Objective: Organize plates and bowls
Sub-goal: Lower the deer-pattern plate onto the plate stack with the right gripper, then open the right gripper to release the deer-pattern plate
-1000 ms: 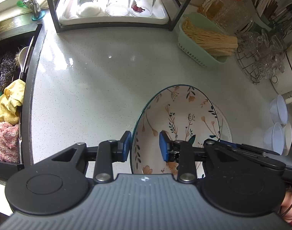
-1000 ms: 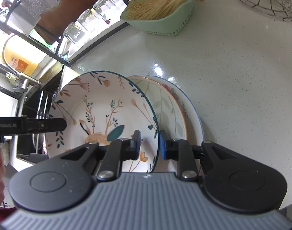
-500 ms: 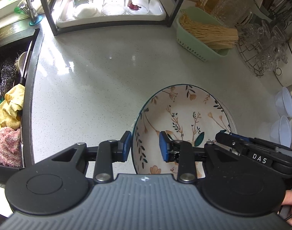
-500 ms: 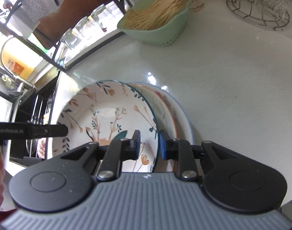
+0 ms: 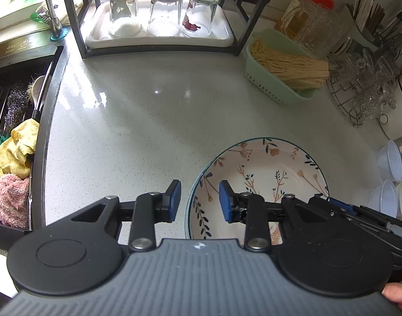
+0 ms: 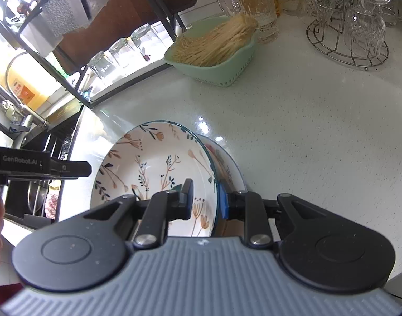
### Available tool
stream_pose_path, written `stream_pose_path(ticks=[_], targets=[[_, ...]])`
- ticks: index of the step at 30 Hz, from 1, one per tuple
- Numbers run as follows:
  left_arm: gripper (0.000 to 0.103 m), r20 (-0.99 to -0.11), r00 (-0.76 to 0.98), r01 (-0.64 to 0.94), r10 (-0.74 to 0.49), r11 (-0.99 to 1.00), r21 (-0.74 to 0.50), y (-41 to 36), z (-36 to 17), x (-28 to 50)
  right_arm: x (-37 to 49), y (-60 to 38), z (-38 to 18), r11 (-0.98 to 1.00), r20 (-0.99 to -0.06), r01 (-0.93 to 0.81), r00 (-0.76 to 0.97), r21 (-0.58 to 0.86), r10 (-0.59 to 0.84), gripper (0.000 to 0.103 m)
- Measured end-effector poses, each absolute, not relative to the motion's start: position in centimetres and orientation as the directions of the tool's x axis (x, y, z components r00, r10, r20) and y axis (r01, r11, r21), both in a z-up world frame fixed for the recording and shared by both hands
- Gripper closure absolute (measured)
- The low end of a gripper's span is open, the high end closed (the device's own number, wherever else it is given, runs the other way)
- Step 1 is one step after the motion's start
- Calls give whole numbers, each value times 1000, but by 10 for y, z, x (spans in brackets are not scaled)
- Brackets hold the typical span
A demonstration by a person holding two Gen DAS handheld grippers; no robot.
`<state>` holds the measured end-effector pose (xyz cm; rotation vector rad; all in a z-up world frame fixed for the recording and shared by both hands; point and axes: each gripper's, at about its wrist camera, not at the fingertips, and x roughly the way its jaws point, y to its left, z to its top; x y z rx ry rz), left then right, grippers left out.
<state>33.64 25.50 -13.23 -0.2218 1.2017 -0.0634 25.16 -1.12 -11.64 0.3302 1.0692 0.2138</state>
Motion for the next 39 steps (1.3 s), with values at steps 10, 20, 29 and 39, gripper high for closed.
stream_pose_path(ticks=[10, 20, 29, 39], targets=[[66, -909, 377, -80, -180, 971, -226, 249, -128, 323, 249, -13, -114, 940, -829, -28, 464, 340, 313, 78], [66, -881, 447, -86, -156, 973, -216, 234, -100, 318, 245, -21, -94, 937, -784, -76, 526, 342, 329, 79], [66, -843, 518, -85, -142, 973, -215, 208, -66, 300, 233, -41, -52, 940, -738, -101, 594, 327, 320, 79], [66, -810, 570, -54, -137, 978, -203, 183, -38, 275, 209, -62, -15, 938, -669, -144, 667, 316, 328, 79]])
